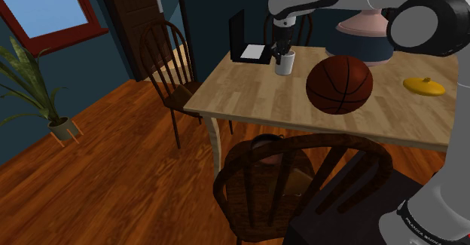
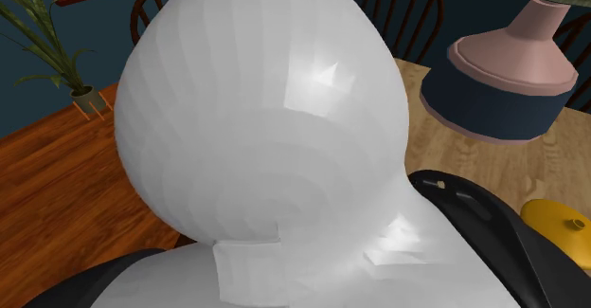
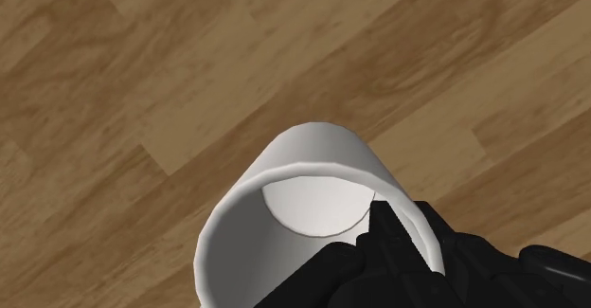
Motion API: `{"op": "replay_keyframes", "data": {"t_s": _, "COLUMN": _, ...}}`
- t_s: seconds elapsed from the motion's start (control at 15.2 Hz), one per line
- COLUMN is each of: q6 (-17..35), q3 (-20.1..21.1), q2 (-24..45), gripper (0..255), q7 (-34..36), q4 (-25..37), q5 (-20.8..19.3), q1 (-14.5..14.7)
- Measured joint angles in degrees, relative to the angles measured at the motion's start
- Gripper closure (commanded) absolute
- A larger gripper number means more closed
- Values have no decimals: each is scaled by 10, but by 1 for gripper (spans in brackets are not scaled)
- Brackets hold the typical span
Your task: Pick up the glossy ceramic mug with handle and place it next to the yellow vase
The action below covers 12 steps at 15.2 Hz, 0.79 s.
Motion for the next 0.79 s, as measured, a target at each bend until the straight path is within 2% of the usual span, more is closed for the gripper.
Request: {"op": "replay_keyframes", "data": {"t_s": 0.79, "q6": -101, "q3": -1, "q2": 12, "gripper": 255, "q7": -2, "q4": 113, "q5": 2, "q1": -4}}
